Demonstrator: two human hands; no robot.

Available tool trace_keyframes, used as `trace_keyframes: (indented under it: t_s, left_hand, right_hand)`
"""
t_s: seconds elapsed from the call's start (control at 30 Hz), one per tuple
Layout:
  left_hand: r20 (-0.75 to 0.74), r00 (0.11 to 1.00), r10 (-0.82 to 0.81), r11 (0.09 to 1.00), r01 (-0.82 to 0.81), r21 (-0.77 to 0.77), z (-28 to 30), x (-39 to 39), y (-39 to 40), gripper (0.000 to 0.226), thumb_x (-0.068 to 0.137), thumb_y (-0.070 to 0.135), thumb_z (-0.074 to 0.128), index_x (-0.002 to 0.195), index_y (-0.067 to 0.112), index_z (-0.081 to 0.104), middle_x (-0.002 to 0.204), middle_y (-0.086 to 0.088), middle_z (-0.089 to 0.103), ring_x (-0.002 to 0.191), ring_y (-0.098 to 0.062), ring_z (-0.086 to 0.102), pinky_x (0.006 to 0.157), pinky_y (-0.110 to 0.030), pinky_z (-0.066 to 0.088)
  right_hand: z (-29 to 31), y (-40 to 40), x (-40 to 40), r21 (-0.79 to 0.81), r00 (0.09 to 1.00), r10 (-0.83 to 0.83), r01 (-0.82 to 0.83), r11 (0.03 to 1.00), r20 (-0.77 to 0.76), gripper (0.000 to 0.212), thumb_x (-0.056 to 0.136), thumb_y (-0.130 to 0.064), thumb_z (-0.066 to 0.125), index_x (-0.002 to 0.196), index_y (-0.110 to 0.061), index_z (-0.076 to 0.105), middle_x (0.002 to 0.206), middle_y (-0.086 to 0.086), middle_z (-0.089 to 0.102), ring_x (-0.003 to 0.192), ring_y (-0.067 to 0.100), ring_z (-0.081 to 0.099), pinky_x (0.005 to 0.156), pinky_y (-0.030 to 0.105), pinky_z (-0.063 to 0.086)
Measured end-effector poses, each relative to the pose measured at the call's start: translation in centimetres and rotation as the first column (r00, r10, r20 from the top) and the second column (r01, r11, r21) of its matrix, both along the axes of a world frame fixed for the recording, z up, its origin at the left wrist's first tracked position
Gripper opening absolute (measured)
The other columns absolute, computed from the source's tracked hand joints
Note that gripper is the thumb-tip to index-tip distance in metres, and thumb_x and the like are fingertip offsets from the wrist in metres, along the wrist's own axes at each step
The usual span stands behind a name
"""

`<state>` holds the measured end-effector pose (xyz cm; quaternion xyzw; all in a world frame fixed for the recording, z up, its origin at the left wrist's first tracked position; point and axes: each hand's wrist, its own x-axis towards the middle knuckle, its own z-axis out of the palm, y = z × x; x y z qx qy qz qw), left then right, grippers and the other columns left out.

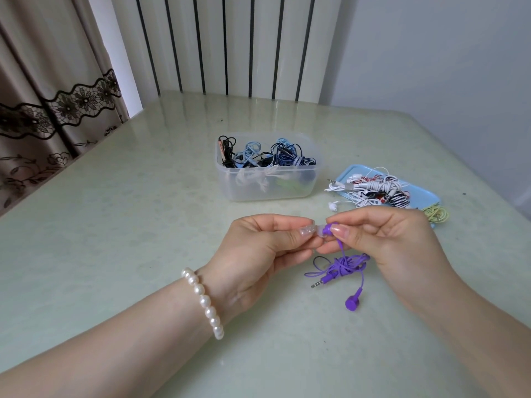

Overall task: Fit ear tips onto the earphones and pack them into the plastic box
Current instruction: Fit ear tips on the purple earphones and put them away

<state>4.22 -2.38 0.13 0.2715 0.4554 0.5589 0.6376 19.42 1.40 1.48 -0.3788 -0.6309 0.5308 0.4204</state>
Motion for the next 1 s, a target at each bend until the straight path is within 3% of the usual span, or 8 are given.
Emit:
trace_keyframes:
  t_s: [0.63,0.83,1.0]
  left_hand:
    - [-0.005,1.000,0.008,0.999,-0.008,0.031,0.2,0.5,-0.4,0.010,0.056,0.003,0.067,0.064,0.002,0.072,0.078,-0.015,0.072,0.071,-0.018,0.071,0.066,-0.022,0.057]
    - [0.031,0.999,0.012,0.997,-0.015,0.071,0.6,1.0,-0.7,0.010,0.062,-0.001,0.064,0.069,-0.002,0.071,0.076,-0.014,0.073,0.069,-0.020,0.071,0.063,-0.020,0.056]
    - [0.045,0.999,0.023,0.997,-0.027,0.077,0.6,1.0,-0.8,0.017,0.056,0.005,0.065,0.070,-0.002,0.072,0.079,-0.015,0.073,0.075,-0.023,0.072,0.069,-0.020,0.056]
  right_hand:
    - [-0.6,-0.2,-0.5,0.053,0.995,-0.095,0.097,0.994,-0.039,0.017,0.077,0.014,0.059,0.076,-0.002,0.065,0.059,0.001,0.070,0.052,0.017,0.068,0.056,0.017,0.053]
    - [-1.0,-0.3,-0.6,0.125,0.988,-0.154,0.156,0.980,-0.028,0.020,0.077,0.015,0.060,0.075,-0.005,0.065,0.058,-0.004,0.070,0.052,0.013,0.067,0.056,0.016,0.052]
    - [-1.2,-0.4,-0.9,0.156,0.978,-0.205,0.209,0.965,-0.041,0.025,0.077,0.013,0.061,0.072,-0.011,0.066,0.059,-0.004,0.070,0.053,0.013,0.067,0.058,0.017,0.053]
